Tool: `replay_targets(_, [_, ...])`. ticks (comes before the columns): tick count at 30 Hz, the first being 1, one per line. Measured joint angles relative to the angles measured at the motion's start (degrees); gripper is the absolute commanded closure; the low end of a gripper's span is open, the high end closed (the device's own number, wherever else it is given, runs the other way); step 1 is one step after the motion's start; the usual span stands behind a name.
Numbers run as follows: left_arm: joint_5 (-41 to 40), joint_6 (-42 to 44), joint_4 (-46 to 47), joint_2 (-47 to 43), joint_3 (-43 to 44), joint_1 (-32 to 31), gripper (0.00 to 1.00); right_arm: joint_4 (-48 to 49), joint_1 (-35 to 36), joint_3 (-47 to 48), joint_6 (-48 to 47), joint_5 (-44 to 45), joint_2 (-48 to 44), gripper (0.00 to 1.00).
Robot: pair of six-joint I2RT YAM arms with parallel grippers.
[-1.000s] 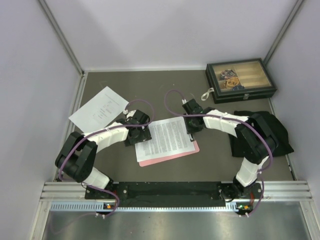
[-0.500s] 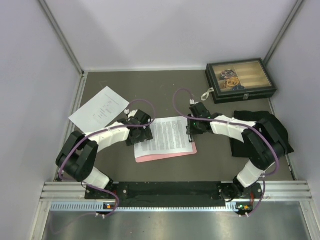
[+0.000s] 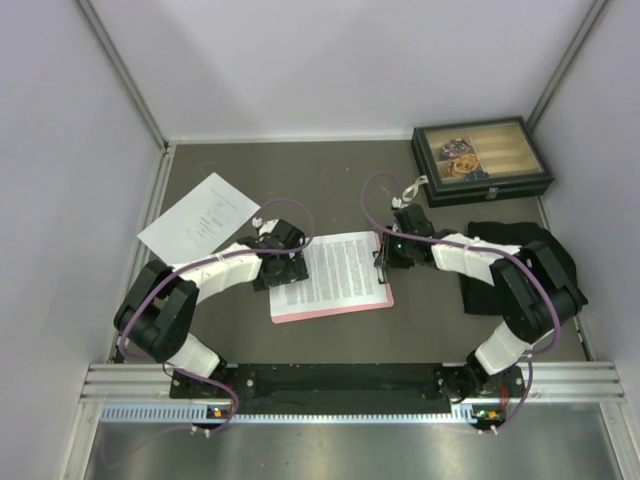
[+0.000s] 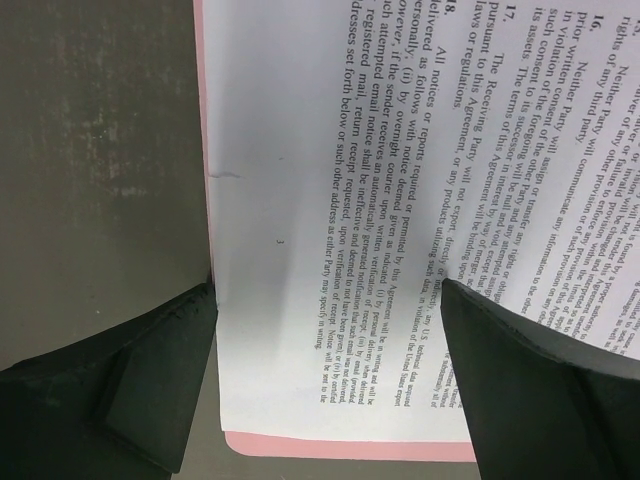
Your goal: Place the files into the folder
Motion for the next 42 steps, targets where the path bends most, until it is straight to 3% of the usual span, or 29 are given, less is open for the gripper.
replay_targets(14, [-1.31, 0.11, 0.28, 0.11, 0.02, -1.88, 0.02, 1.81, -0.94, -1.88, 2.36, 2.19, -0.7, 1.0])
replay_targets(15, [-1.4, 0.24, 0.22, 0.09, 0.04, -1.9, 0.02, 1.77, -0.92, -1.88, 2.01, 2.23, -0.74, 0.96])
replay_targets(16, [-1.44, 0.37, 0.2, 0.07, 0.07, -1.97, 0.02, 1.68, -0.85, -1.88, 1.7, 2.29, -0.81, 0.85])
replay_targets(18, [-1.29, 0.68, 0.09, -0.33, 0.04, -2.14, 0.02, 0.59, -0.57, -1.62, 0.42, 2.97, -1.07, 0.84])
replay_targets(22, [-0.81, 1.75, -1.44, -2.19, 0.04, -2.69, 0.02, -4.74, 0.07, 0.57, -3.1, 4.2, -1.22, 0.64])
replay_targets(24, [-1.36, 2.99, -2.91, -4.22, 0.2, -2.47, 0.01, -6.45, 0.13, 1.62, -4.57, 4.57, -1.2, 0.62])
replay_targets(27, [-1.36, 5.16, -5.6, -8.0, 1.92, 1.09, 0.02, -8.7, 0.15, 3.48, -6.58, 5.4, -0.31, 0.62])
replay_targets(34, [2.27, 5.31, -2.05, -9.55, 6.36, 19.91, 0.05, -10.91, 0.22, 5.51, -8.09, 9.14, 1.51, 0.62])
replay_targets(39, [2.27, 1.81, 2.78, 1.77, 13.49, 24.72, 0.13, -13.77, 0.42, 7.32, -8.98, 15.28, 2.25, 0.61])
replay_targets(42, [2.78, 1.18, 5.07, 10.51, 20.94, 27.89, 0.23, -14.97, 0.39, 7.32, -9.94, 18.67, 1.88, 0.49])
